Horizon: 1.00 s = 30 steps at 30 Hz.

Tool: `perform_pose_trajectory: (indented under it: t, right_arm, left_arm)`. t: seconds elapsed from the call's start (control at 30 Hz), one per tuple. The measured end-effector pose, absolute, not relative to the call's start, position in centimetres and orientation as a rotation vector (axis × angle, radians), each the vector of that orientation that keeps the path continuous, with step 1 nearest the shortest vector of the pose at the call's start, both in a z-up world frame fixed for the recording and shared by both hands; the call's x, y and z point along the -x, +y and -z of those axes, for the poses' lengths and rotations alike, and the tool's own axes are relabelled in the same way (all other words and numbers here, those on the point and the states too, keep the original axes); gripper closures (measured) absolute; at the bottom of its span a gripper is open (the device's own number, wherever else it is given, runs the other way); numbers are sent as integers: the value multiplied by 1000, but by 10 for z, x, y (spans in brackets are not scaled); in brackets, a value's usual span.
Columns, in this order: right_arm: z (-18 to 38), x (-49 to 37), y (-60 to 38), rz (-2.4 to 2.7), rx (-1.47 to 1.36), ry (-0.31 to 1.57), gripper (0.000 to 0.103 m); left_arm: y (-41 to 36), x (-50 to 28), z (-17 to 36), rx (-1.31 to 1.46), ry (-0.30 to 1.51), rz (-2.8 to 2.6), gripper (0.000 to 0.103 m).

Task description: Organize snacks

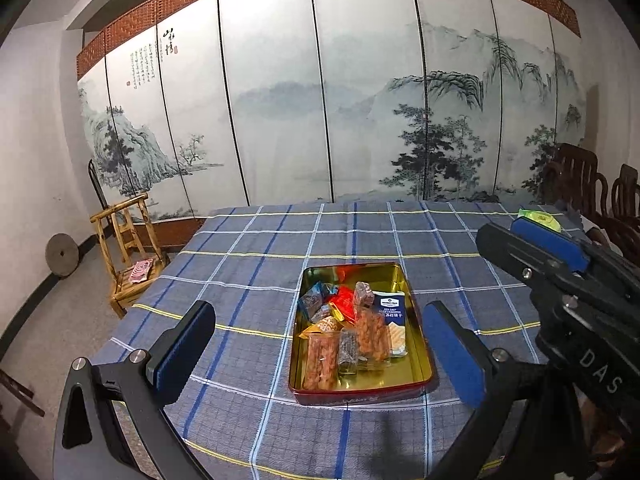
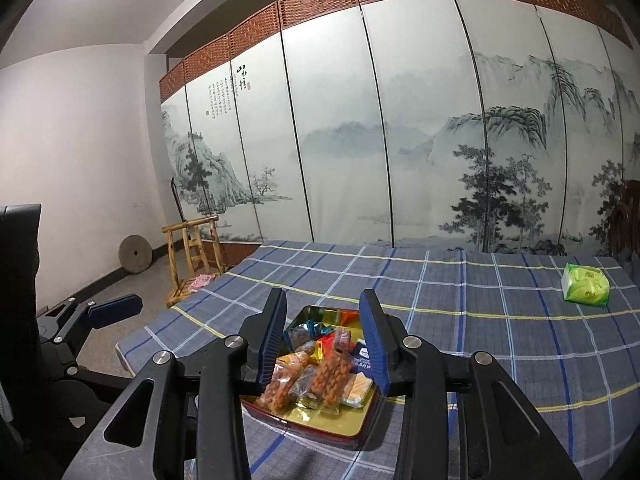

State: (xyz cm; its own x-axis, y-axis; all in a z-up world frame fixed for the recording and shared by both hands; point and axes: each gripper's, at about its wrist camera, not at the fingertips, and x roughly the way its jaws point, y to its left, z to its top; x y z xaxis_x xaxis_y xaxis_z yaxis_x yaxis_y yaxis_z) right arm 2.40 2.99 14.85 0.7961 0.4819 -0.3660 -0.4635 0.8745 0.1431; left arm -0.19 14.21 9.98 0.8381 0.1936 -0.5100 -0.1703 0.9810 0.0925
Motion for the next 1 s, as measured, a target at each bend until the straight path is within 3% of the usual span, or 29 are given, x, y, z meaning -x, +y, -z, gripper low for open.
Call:
perform_pose_trajectory:
  t: [1.0]
  right_arm:
    - [-149, -23, 30, -510, -46, 406, 55]
  left_arm:
    - [157, -4, -91, 14, 601, -245, 0]
